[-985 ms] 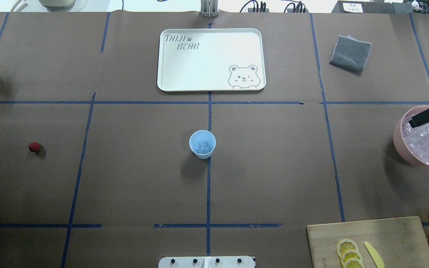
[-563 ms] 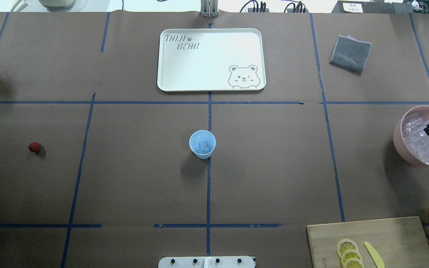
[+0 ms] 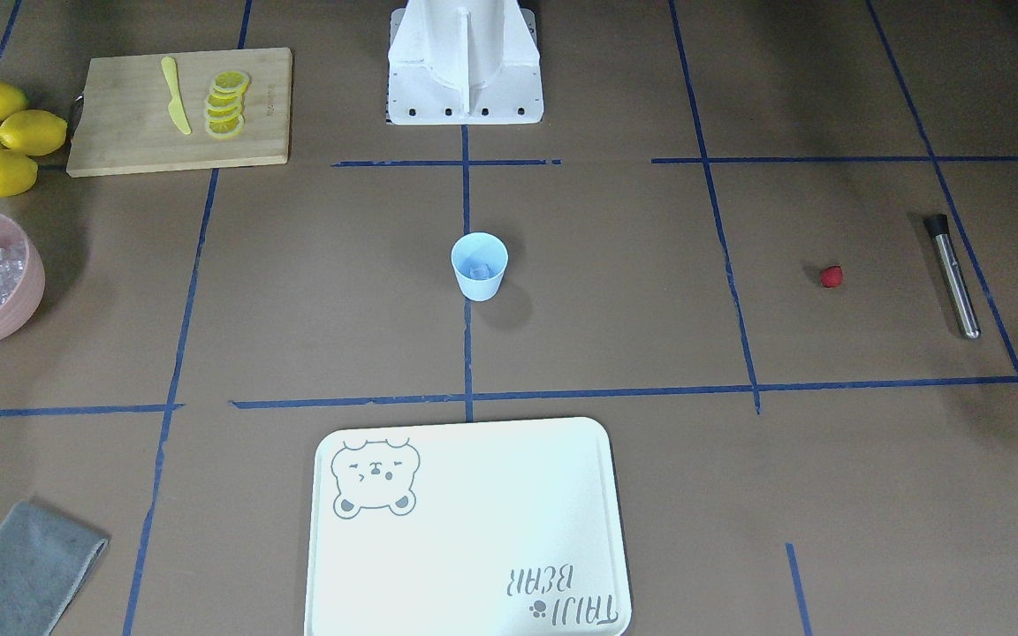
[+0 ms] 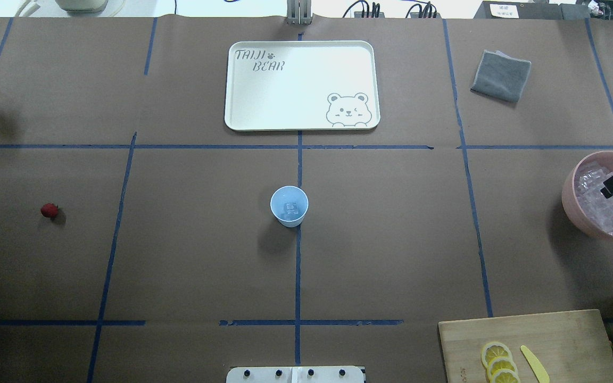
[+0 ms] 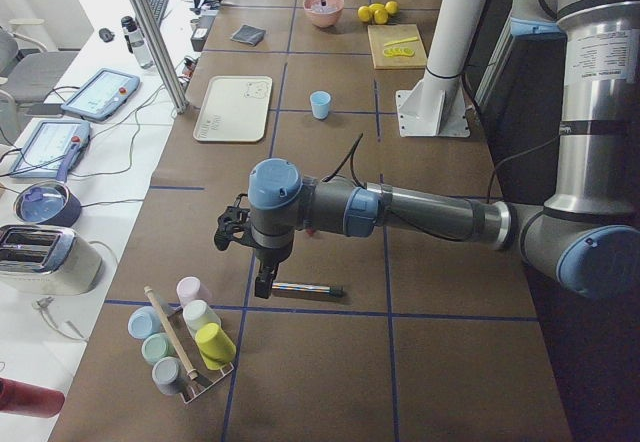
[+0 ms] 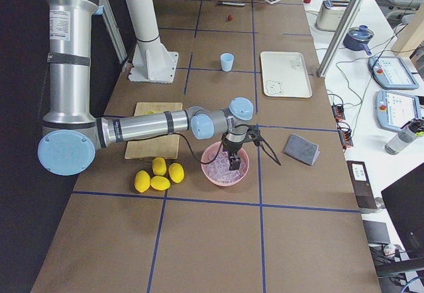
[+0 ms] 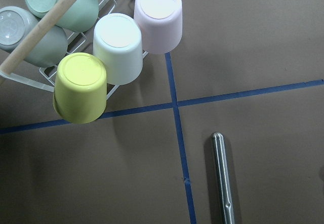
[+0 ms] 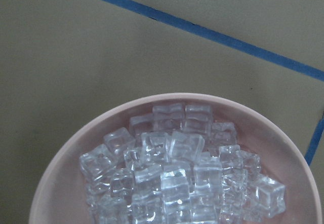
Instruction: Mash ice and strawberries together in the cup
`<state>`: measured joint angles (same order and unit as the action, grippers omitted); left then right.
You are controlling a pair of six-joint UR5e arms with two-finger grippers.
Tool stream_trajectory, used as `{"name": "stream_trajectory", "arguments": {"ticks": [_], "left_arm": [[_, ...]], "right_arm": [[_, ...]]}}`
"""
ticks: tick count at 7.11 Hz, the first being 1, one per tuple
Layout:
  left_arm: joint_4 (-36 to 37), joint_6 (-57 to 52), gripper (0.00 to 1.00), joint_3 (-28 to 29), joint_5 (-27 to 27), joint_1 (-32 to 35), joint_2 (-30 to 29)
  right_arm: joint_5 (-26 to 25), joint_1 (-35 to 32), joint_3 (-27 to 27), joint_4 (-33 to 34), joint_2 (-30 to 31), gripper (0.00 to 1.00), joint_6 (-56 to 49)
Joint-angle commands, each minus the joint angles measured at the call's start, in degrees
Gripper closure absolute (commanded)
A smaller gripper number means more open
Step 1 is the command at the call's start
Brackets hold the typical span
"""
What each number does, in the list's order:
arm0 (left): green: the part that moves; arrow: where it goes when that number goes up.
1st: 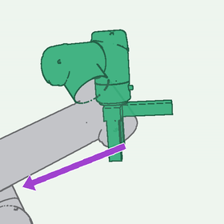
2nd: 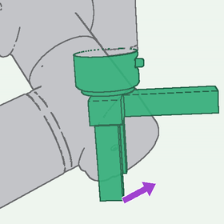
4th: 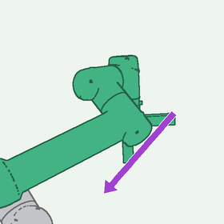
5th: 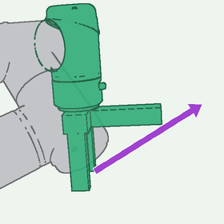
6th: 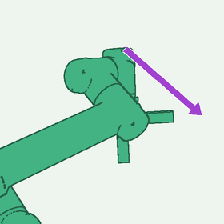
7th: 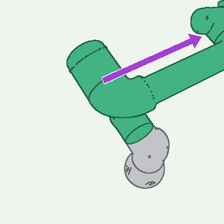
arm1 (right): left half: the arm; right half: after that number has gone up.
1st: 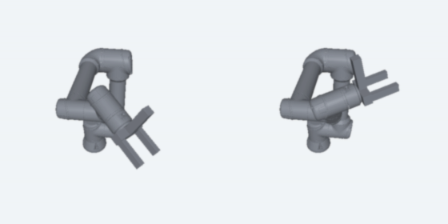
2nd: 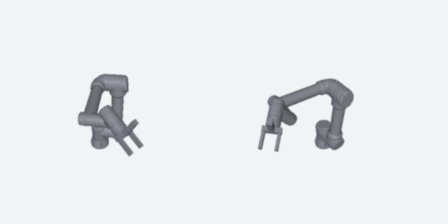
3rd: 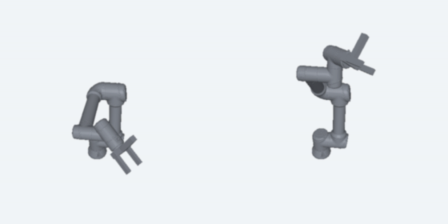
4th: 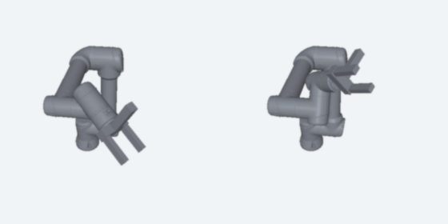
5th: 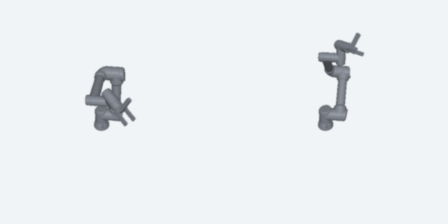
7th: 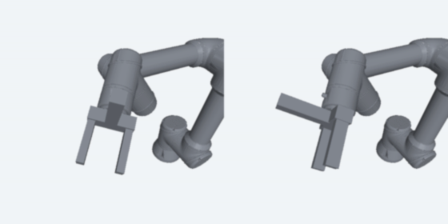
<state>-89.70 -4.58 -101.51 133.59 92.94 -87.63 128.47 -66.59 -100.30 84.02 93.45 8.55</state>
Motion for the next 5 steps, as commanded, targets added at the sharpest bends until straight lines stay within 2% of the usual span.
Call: {"name": "stream_trajectory", "arguments": {"ticks": [1, 3, 5], "left_arm": [[0.0, 0.0, 0.0, 0.0, 0.0, 0.0, 0.0], [0.0, 0.0, 0.0, 0.1, 0.0, 0.0, 0.0], [0.0, 0.0, 0.0, 0.0, 0.0, 0.0, -0.1]], "right_arm": [[1.2, 0.1, 1.3, 0.0, -1.2, 0.08, 0.1], [1.2, 0.2, 1.8, 0.0, -2.0, 0.18, -0.2], [1.1, 0.4, 3.3, -0.1, -3.5, 0.22, -0.7]]}}
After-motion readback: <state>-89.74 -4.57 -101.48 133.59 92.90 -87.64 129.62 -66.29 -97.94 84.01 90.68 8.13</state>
